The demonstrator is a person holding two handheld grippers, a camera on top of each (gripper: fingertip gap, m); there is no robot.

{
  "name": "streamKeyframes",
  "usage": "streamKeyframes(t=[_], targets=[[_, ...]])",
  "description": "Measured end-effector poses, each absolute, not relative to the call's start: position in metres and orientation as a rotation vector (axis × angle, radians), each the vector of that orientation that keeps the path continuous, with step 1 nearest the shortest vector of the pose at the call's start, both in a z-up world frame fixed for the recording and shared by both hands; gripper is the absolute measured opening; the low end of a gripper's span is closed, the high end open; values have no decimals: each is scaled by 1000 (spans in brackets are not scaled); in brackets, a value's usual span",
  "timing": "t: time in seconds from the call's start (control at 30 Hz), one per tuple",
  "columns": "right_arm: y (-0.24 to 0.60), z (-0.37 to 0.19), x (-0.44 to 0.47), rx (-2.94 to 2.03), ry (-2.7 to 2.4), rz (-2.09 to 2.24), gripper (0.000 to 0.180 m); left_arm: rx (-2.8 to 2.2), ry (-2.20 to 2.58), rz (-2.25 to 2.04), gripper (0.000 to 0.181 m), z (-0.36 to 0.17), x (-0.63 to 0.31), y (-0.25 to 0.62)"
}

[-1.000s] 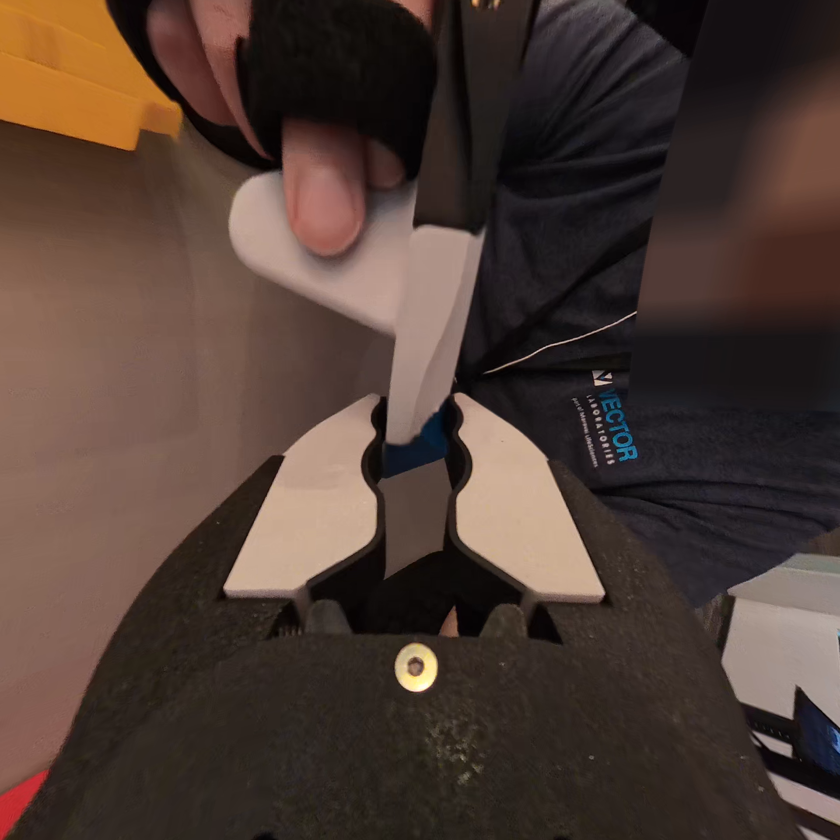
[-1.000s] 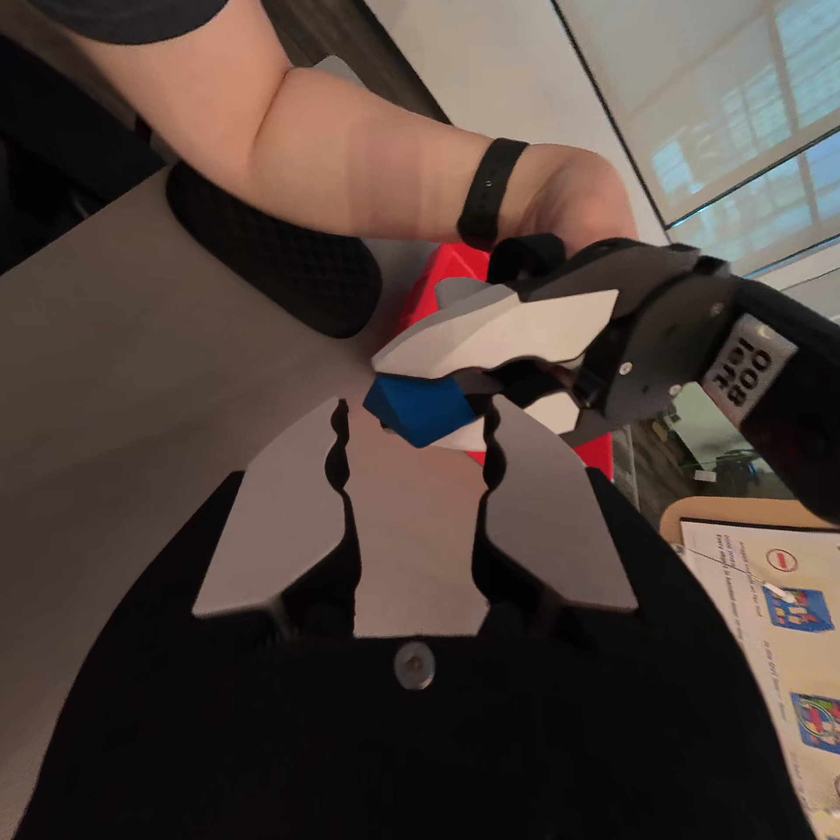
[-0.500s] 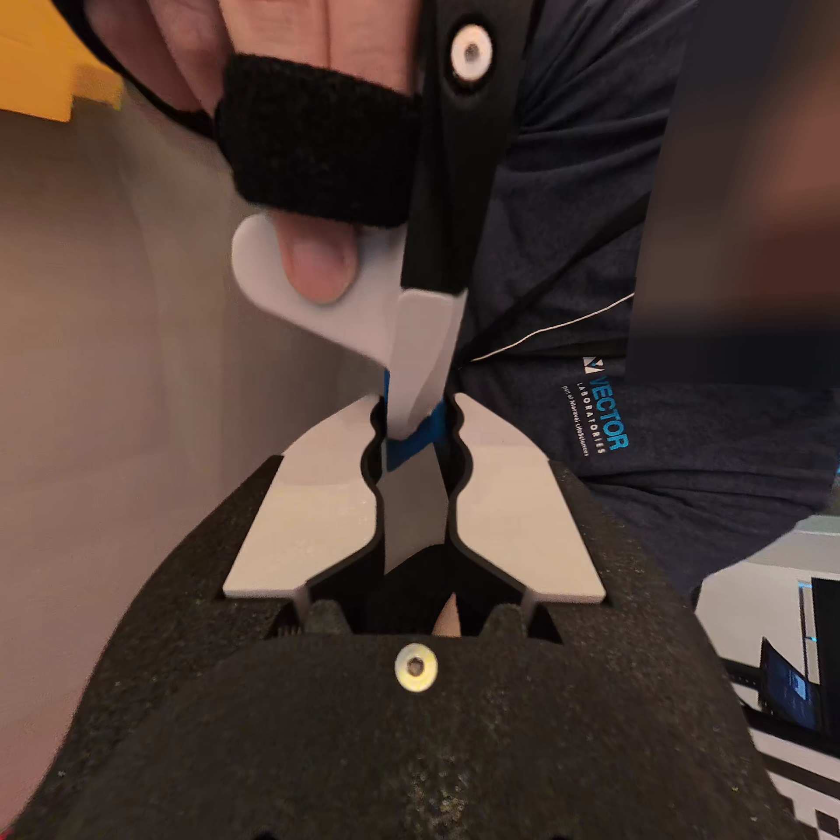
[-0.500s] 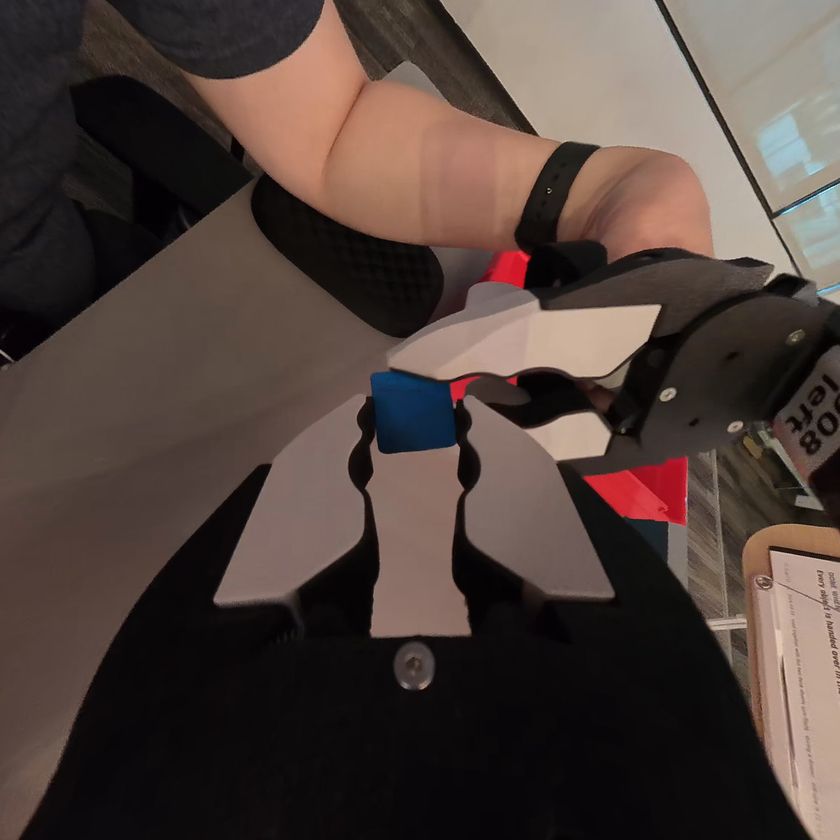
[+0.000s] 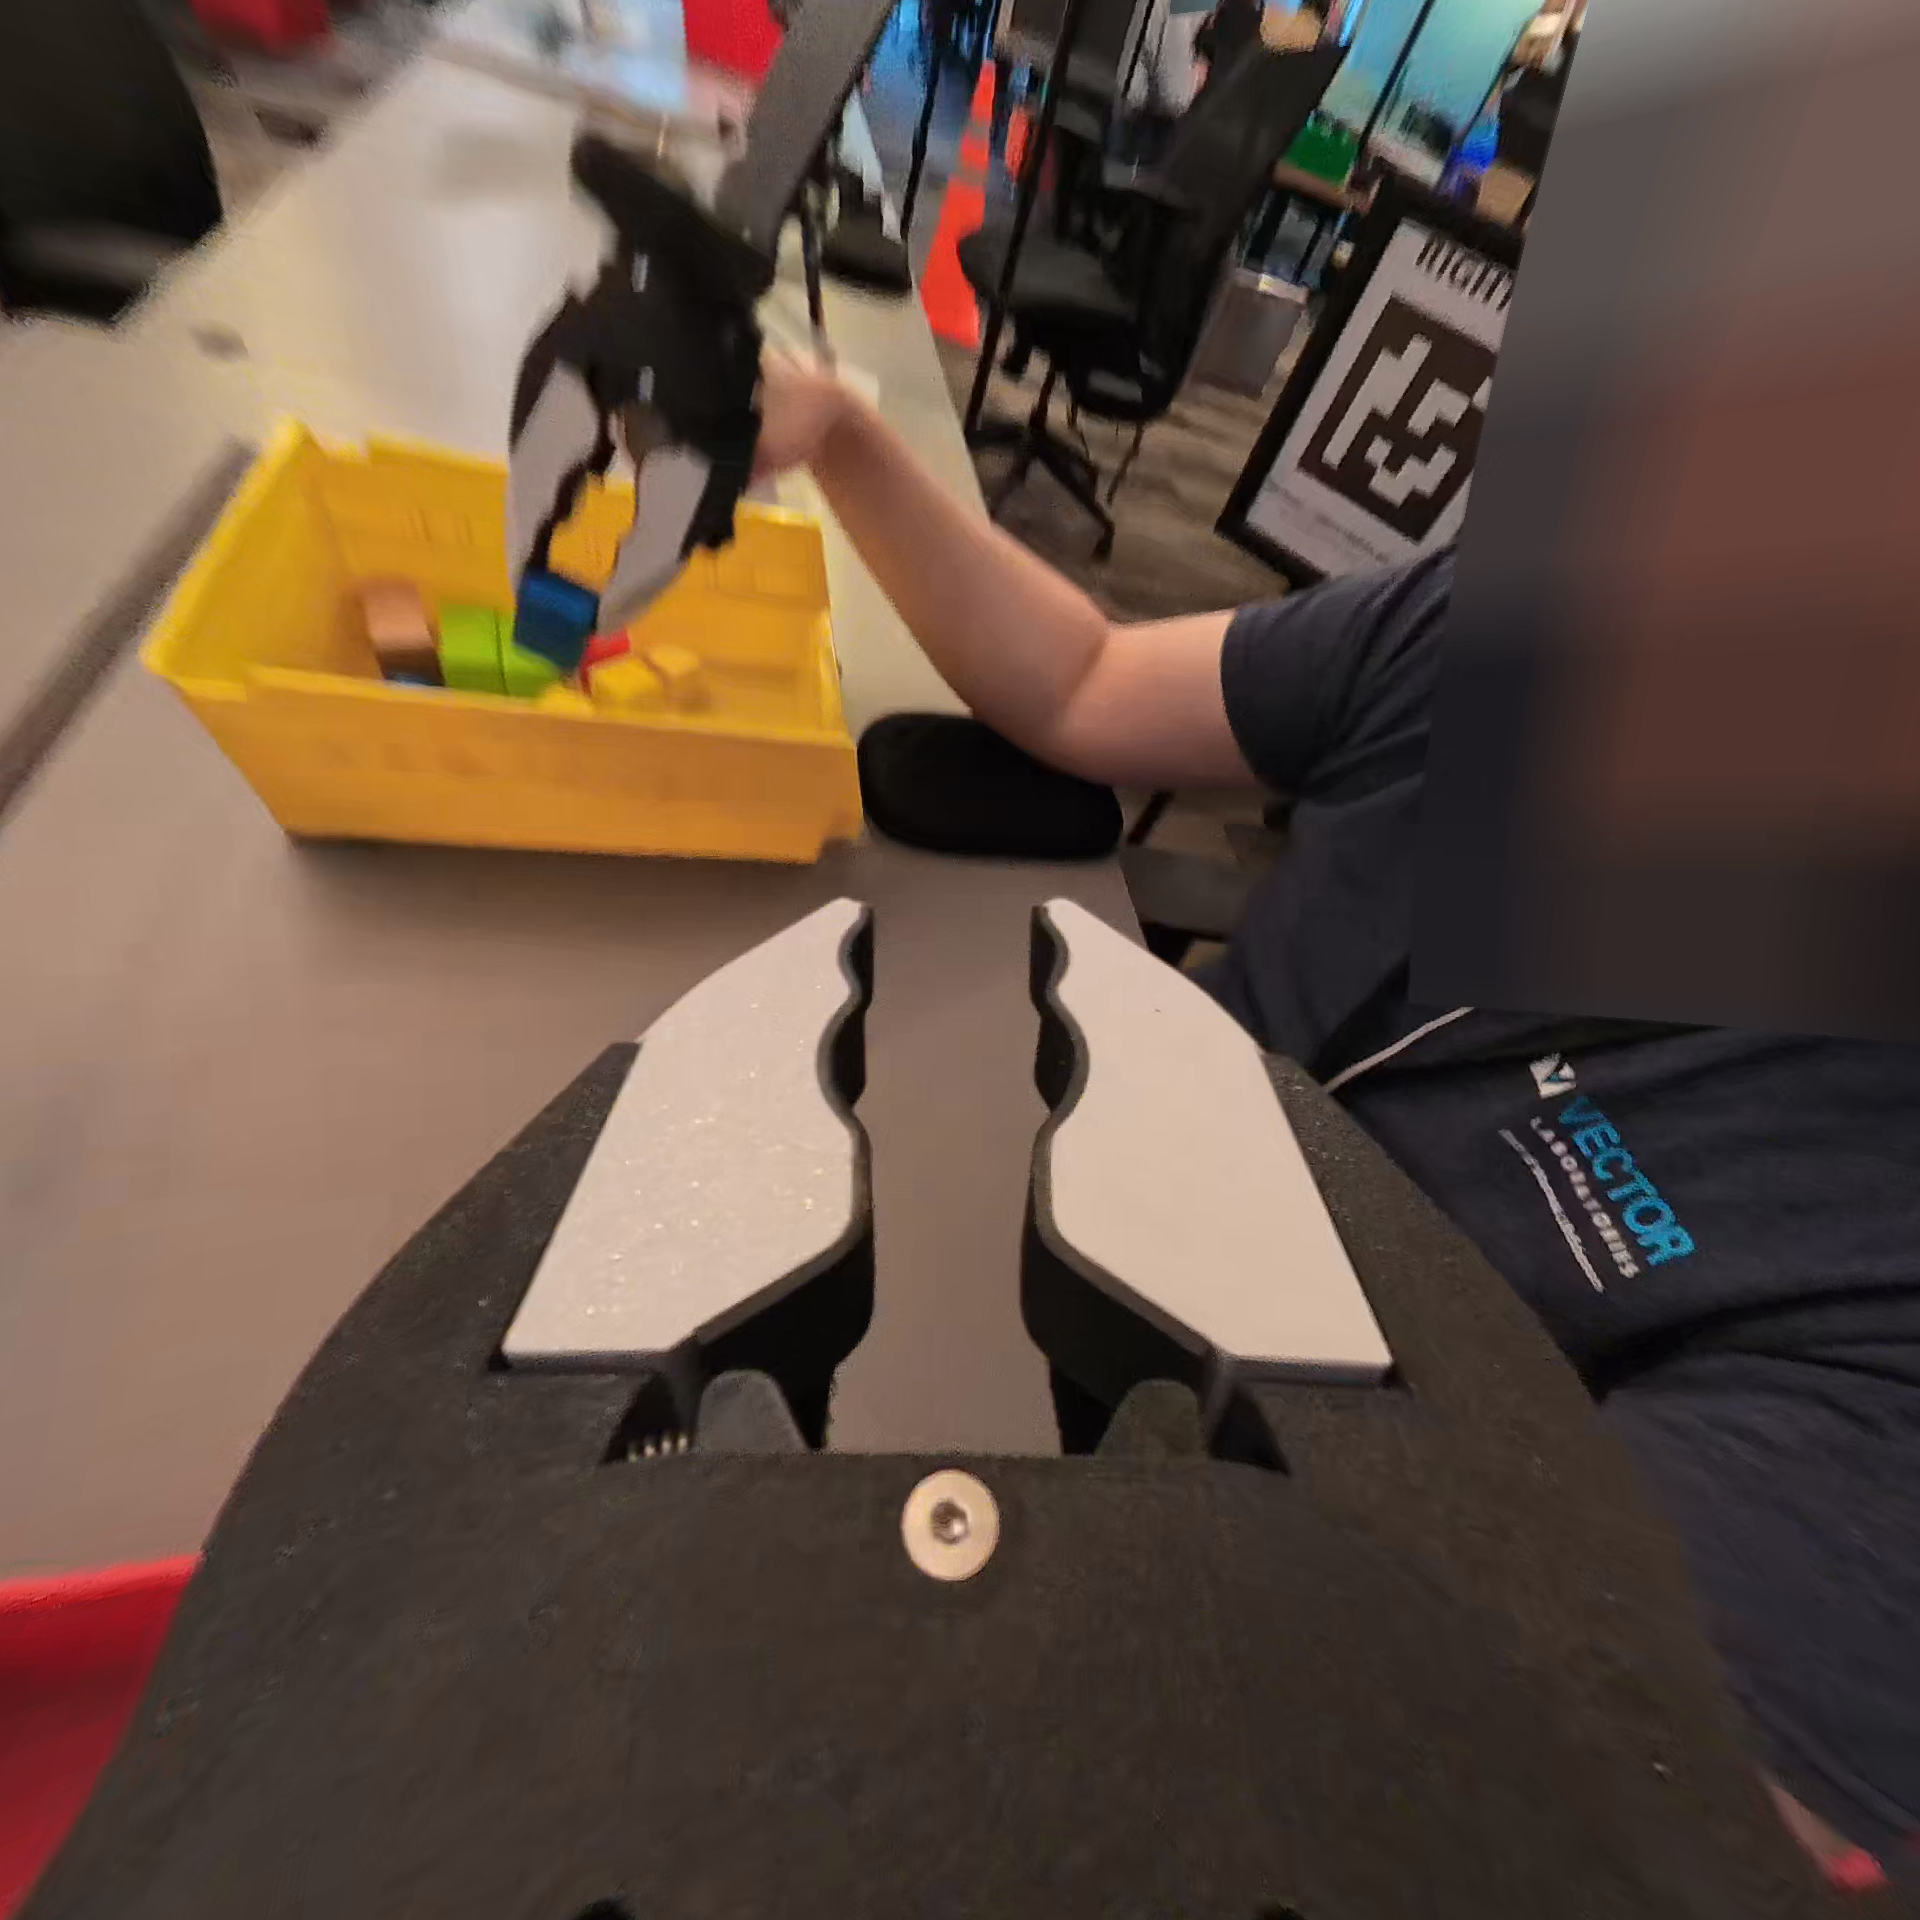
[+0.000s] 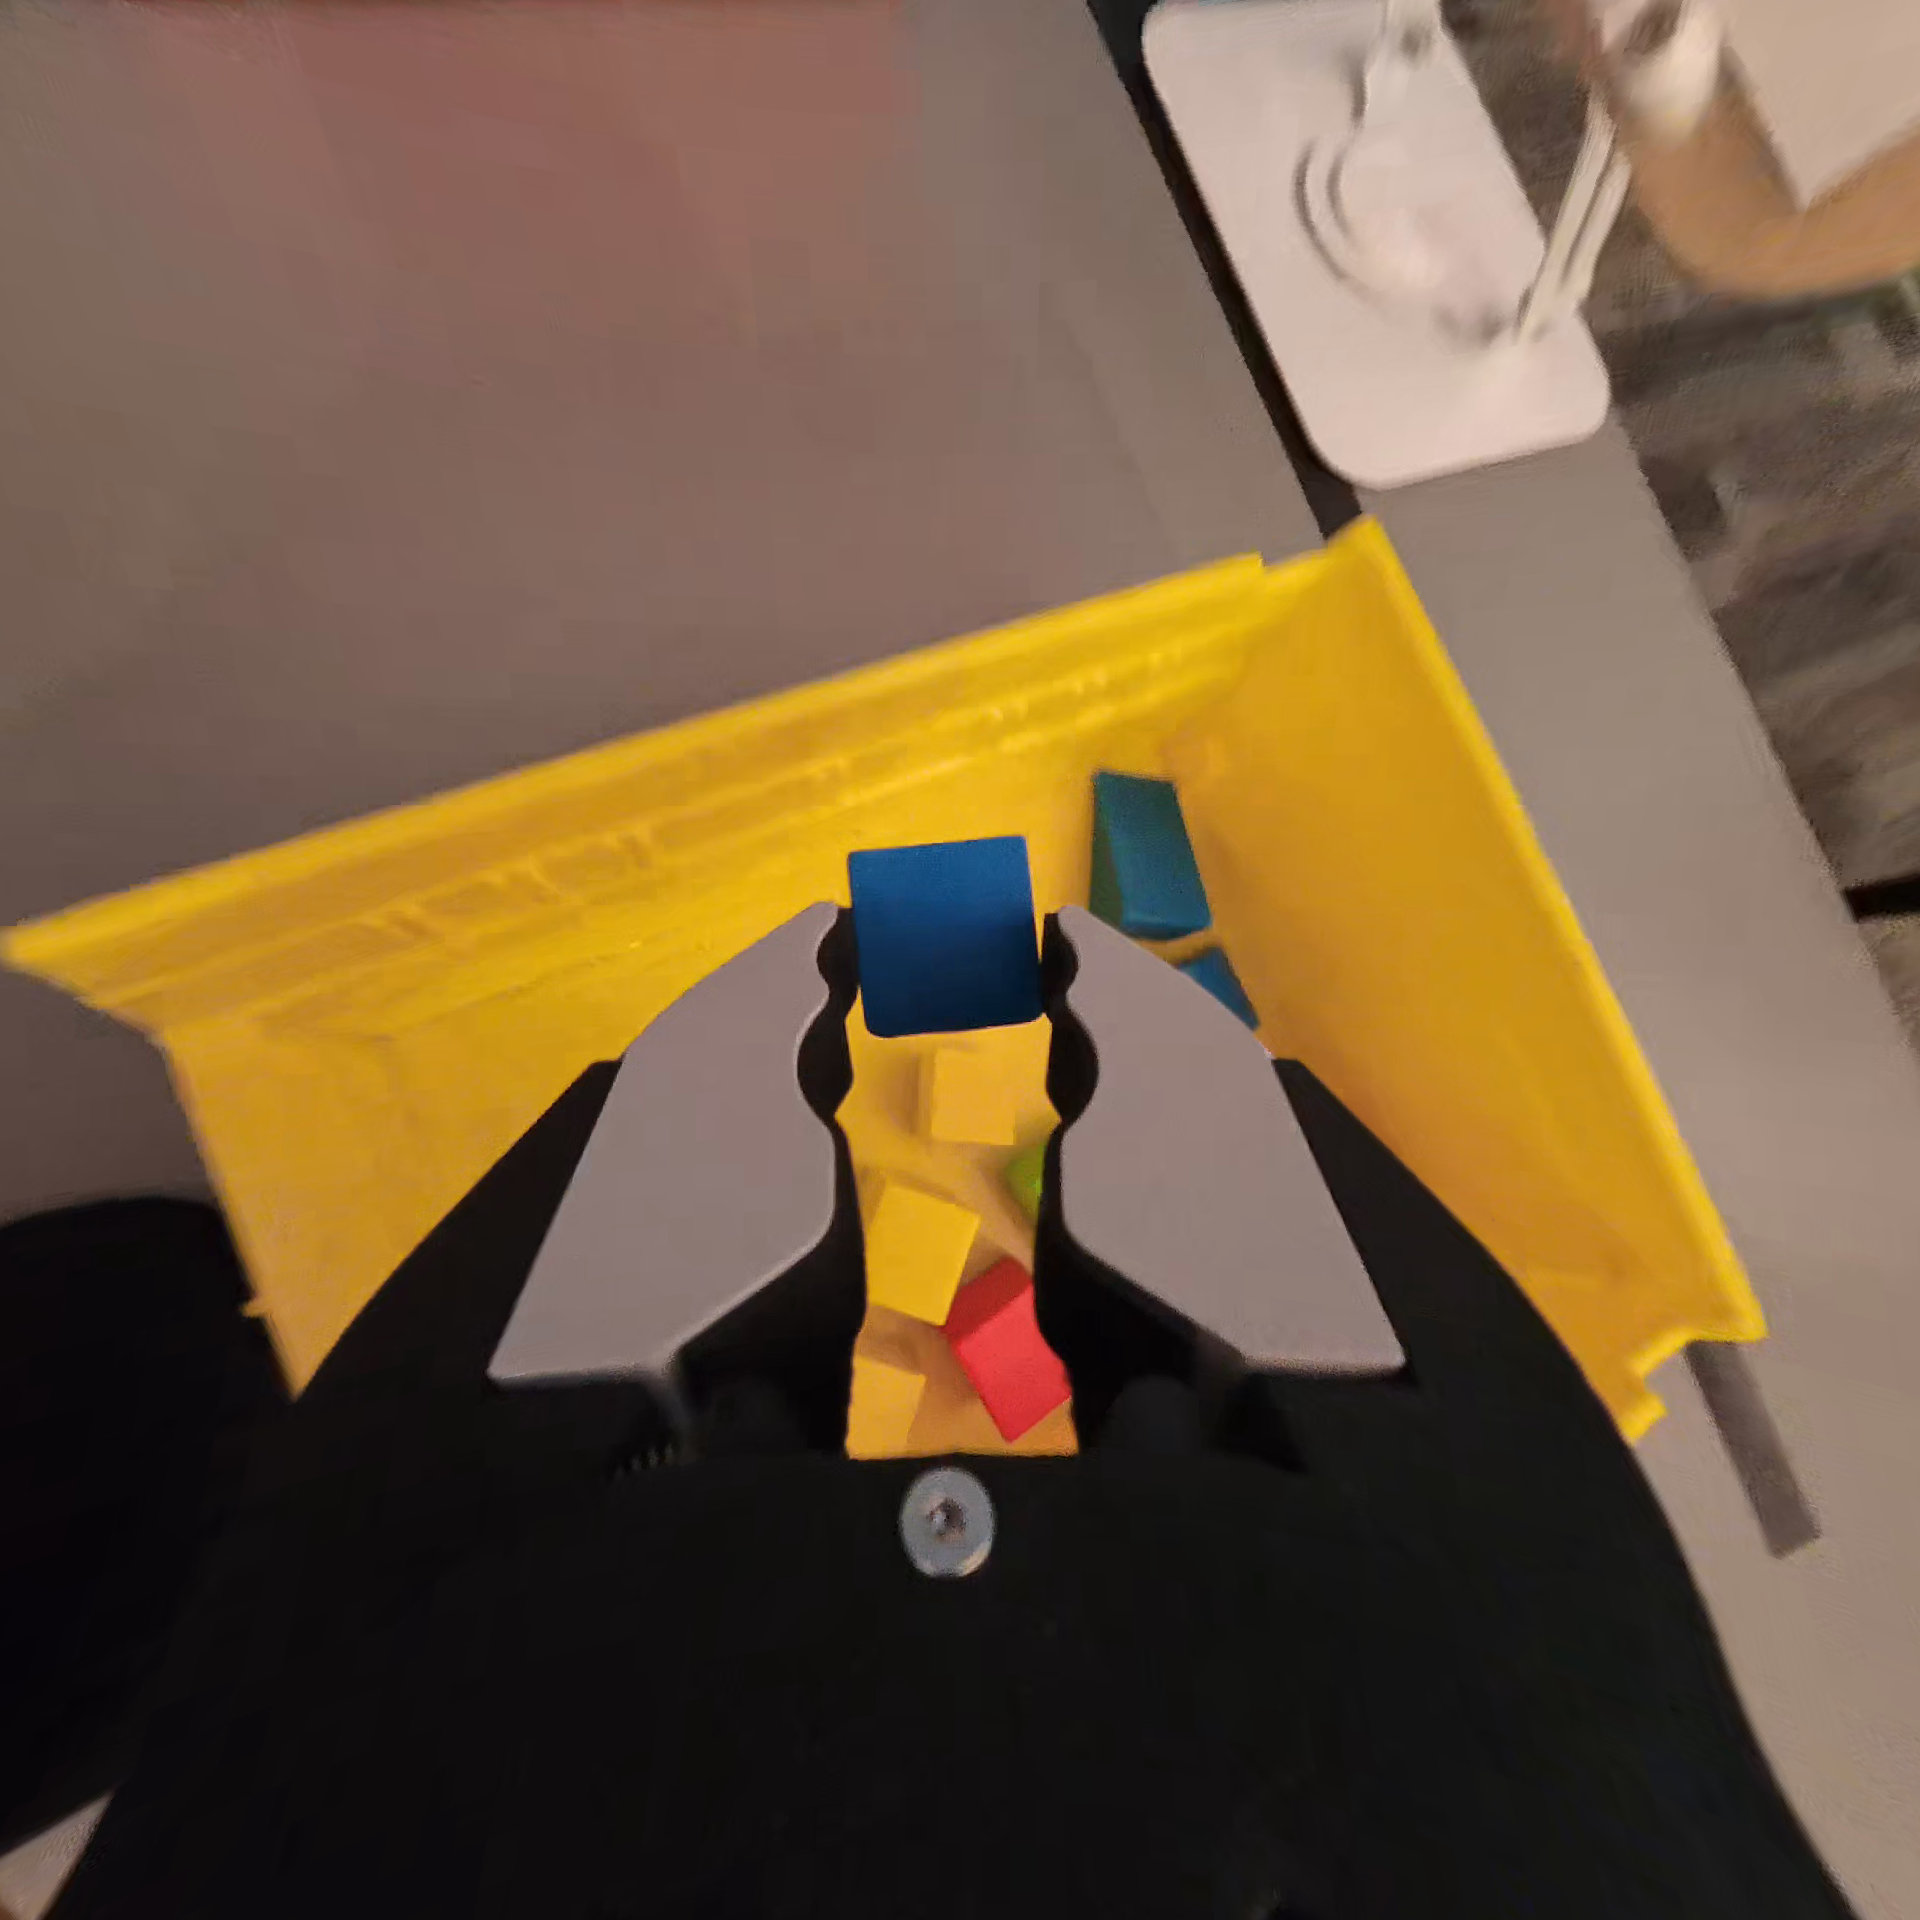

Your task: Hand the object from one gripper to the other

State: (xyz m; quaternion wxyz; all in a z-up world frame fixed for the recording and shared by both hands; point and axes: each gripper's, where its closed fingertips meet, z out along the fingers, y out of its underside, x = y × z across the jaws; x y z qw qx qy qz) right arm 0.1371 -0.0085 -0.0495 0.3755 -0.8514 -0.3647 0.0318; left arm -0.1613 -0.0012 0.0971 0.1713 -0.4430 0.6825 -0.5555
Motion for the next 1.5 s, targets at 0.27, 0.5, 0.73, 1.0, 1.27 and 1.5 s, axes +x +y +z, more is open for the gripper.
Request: streamKeyframes(t=[0.27, 0.5, 0.73, 1.0, 1.27, 1.5], targets=[[31, -129, 153, -2419, -809, 77, 35, -1164, 1941, -1521, 45, 98, -159, -9], [35, -145, 157, -2517, -789, -1, 35, -1316, 1882, -1325, 45, 81, -157, 24], [36, -156, 157, -2571, -808, -40, 35, -1639, 1599, -1100, 46, 59, -177, 109], [33, -156, 161, -2604, -800, -38, 37, -2051, 1282, -685, 45, 4, -223, 204], [31, -114, 164, -2489, -735, -43, 41, -2460, 1152, -112, 41, -74, -273, 248], [25, -92, 162, -2451, -760, -90, 44, -2590, 1175, 81, 46, -107, -290, 253]])
